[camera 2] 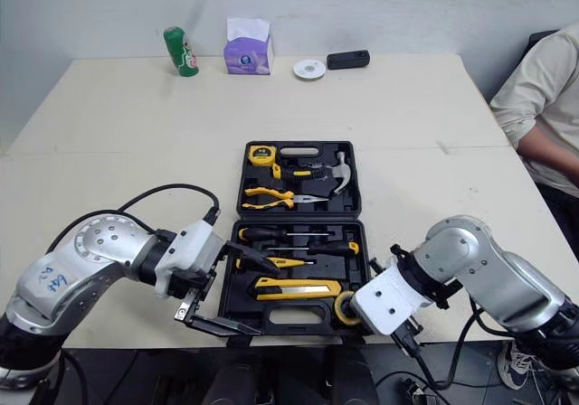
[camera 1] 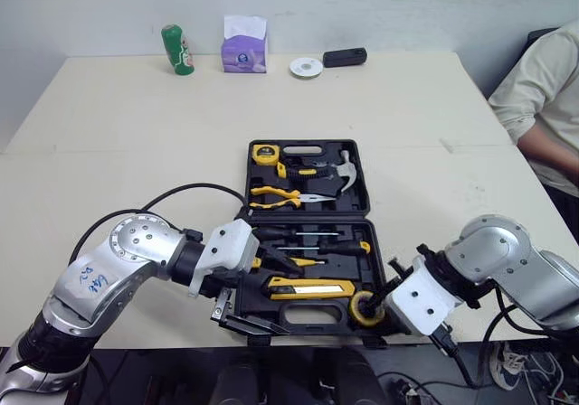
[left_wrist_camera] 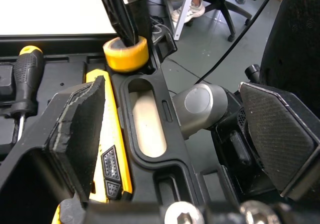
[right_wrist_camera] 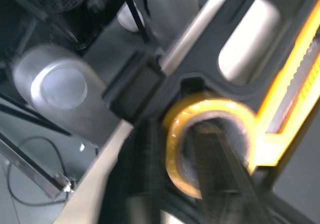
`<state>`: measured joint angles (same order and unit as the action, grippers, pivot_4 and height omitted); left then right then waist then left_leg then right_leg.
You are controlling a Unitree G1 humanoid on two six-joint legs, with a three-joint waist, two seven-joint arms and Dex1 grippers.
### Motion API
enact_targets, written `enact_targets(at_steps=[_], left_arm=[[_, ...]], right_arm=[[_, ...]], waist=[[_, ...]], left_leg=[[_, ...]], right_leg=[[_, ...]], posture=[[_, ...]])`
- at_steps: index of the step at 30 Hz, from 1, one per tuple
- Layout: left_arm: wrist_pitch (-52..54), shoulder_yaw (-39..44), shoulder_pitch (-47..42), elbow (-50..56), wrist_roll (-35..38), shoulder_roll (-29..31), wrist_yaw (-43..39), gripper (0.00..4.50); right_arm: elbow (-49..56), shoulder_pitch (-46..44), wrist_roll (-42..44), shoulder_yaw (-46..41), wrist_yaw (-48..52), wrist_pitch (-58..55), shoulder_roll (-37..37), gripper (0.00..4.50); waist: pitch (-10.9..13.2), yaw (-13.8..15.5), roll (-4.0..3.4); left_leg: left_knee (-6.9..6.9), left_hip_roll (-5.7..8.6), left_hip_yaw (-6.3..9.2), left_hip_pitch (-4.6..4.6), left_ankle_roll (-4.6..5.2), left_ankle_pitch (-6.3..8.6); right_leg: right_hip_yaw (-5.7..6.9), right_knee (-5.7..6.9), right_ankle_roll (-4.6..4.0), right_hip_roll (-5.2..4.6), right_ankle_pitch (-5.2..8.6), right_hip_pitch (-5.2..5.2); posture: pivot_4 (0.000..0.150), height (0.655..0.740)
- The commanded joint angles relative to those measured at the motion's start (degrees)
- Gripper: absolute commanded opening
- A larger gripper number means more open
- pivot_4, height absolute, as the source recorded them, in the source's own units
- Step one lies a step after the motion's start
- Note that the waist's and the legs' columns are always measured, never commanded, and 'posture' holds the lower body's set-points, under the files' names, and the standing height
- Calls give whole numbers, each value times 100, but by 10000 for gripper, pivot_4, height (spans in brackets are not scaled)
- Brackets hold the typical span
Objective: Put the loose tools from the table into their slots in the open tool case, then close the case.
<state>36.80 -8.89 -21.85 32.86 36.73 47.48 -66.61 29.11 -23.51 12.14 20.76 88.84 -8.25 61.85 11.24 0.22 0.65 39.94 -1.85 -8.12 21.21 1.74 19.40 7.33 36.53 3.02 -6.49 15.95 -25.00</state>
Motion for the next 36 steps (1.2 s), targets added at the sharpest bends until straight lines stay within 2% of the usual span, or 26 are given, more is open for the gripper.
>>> enact_targets(at_steps=[1, 4, 7, 10, 13, 14, 22, 31, 36], left_arm=[[0, 50, -104, 90, 134, -91, 28, 45000], [10, 44, -105, 85, 139, -117, 12, 45000], [21, 58, -86, 74, 148, -108, -35, 45000], [-110, -4, -7, 40, 2, -89, -84, 45000], [-431, -128, 196, 11, -311, -92, -102, 45000], [-450, -143, 227, 15, -338, -140, -40, 45000], [-307, -91, 136, 32, -232, -211, 48, 45000], [-285, -78, 91, 45, -199, -179, -14, 45000], [-304, -101, 40, -8, -245, -155, -55, 45000]], right_arm=[[599, -109, 1019, -492, 236, -746, 182, 25538], [558, -86, 1376, -753, 74, -868, 113, 25538], [196, 193, 1330, -874, -304, -498, -326, 25538], [-174, 529, 1033, -850, -602, -143, -696, 17621], [-428, 843, 959, -829, -768, -15, -946, 3030], [-486, 939, 1005, -842, -793, -16, -1011, 1414], [-855, 1380, 916, -835, -851, 190, -1180, 1414], [-1792, 1576, 591, -735, -788, 605, -1265, 1414], [-2312, 1752, 526, -688, -877, 760, -1368, 1414]], waist=[[0, -8, 0], [0, -31, 1], [0, -25, 2], [-2, -15, 5], [-2, -10, 5], [-2, -11, 5], [-2, -20, 5], [-3, -11, 7], [-30, -10, 51]], left_leg=[[1, 0, 0, -1, 1, 1], [1, -2, 7, -10, -1, 3], [0, -4, 15, -15, -3, 4], [1, -3, 22, -13, -3, 5], [1, 1, 22, -12, -2, 4], [2, 1, 22, -12, -1, 5], [2, -1, 29, -12, 1, 6], [2, -1, 31, -15, 2, 6], [1, -2, 40, -18, 1, 6]], right_leg=[[1, -1, 0, -1, 0, 3], [7, -5, 1, -1, 0, 17], [16, -10, 0, 1, 0, 29], [23, -16, 0, 0, 0, 36], [24, -19, 3, -1, -2, 37], [25, -19, 3, -1, -2, 38], [29, -24, 5, -1, -3, 43], [30, -29, 6, -1, -3, 49], [36, -36, 7, -1, -4, 59]], posture=[[1500, 7316], [1500, 7316], [1500, 7316], [1500, 7316], [1500, 7316], [1500, 7316], [1500, 7316], [1500, 7316], [1500, 7316]])
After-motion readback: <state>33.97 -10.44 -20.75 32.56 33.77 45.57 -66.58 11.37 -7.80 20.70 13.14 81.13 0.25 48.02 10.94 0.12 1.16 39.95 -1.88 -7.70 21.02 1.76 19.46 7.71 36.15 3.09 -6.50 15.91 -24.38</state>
